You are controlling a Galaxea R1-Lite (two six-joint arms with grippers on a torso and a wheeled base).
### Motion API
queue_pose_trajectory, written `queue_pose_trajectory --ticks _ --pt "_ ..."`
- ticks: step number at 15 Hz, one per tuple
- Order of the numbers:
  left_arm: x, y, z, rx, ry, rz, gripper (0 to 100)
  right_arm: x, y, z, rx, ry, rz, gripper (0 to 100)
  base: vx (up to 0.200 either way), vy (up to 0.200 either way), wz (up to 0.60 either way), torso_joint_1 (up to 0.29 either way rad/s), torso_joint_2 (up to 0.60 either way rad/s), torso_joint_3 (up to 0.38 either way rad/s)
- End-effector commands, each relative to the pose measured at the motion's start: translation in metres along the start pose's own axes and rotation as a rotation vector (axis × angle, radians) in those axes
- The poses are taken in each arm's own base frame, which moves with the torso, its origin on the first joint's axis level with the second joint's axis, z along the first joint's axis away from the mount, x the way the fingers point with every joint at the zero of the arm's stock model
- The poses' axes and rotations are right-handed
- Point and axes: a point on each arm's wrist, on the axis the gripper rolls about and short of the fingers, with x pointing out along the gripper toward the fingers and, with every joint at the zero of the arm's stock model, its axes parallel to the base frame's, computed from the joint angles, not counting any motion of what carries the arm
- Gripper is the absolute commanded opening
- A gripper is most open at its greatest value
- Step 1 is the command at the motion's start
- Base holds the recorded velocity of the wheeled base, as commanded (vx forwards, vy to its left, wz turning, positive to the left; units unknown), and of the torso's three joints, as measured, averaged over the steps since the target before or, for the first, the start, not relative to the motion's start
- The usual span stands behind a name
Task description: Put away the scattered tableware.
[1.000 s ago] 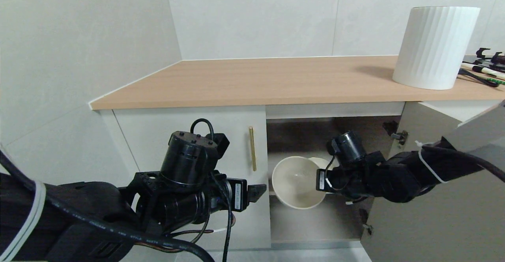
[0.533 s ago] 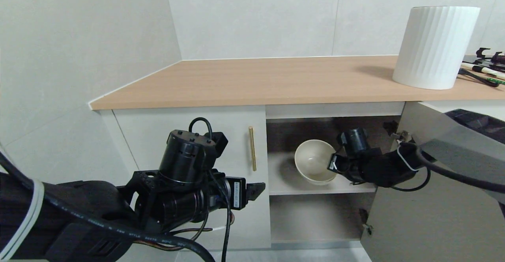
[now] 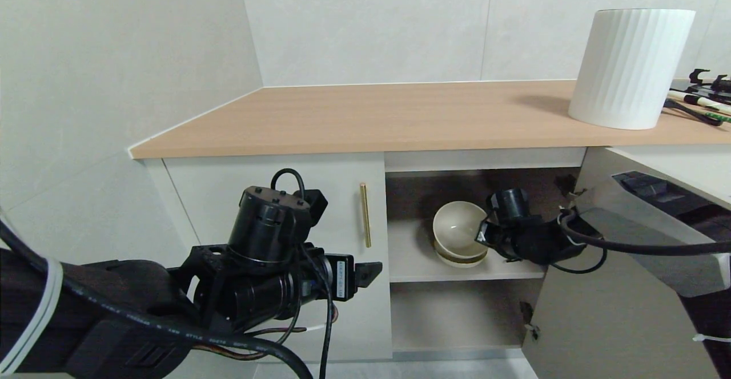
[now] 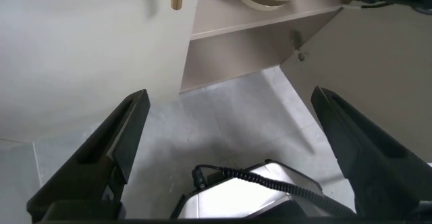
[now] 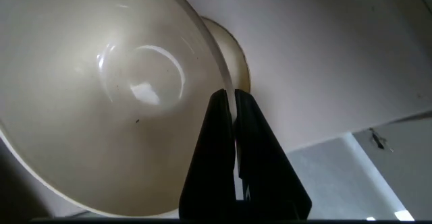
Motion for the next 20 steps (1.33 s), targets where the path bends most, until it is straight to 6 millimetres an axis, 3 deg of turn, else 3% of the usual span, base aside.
queue_pose_trajectory --ticks 1,11,12,17,18,20 --pt "0.001 0.0 0.0 0.0 0.002 0.002 100 0.013 0.0 -0.005 0.0 -0.003 -0.009 0 0.0 0.0 0.0 0.0 0.0 0.0" --pt "0.002 0.001 -0.001 -0.002 0.004 0.006 100 0.016 -0.004 -0.003 -0.002 0.008 -0.026 0 0.0 0.0 0.0 0.0 0.0 0.0" --pt "0.002 0.002 -0.001 -0.002 0.006 0.008 100 0.016 -0.003 -0.003 -0.004 0.01 -0.024 100 0.0 0.0 0.0 0.0 0.0 0.0" --pt "0.002 0.002 0.0 -0.005 0.003 0.008 100 0.009 0.0 -0.002 -0.006 0.009 -0.017 100 0.0 0.0 0.0 0.0 0.0 0.0" --pt "0.001 0.005 0.003 -0.018 -0.01 0.013 100 0.0 -0.001 0.001 -0.007 0.017 -0.021 100 0.0 0.0 0.0 0.0 0.0 0.0" --pt "-0.011 0.008 0.016 -0.062 -0.084 0.002 100 -0.046 0.008 0.004 -0.031 0.044 0.012 100 0.0 0.0 0.0 0.0 0.0 0.0"
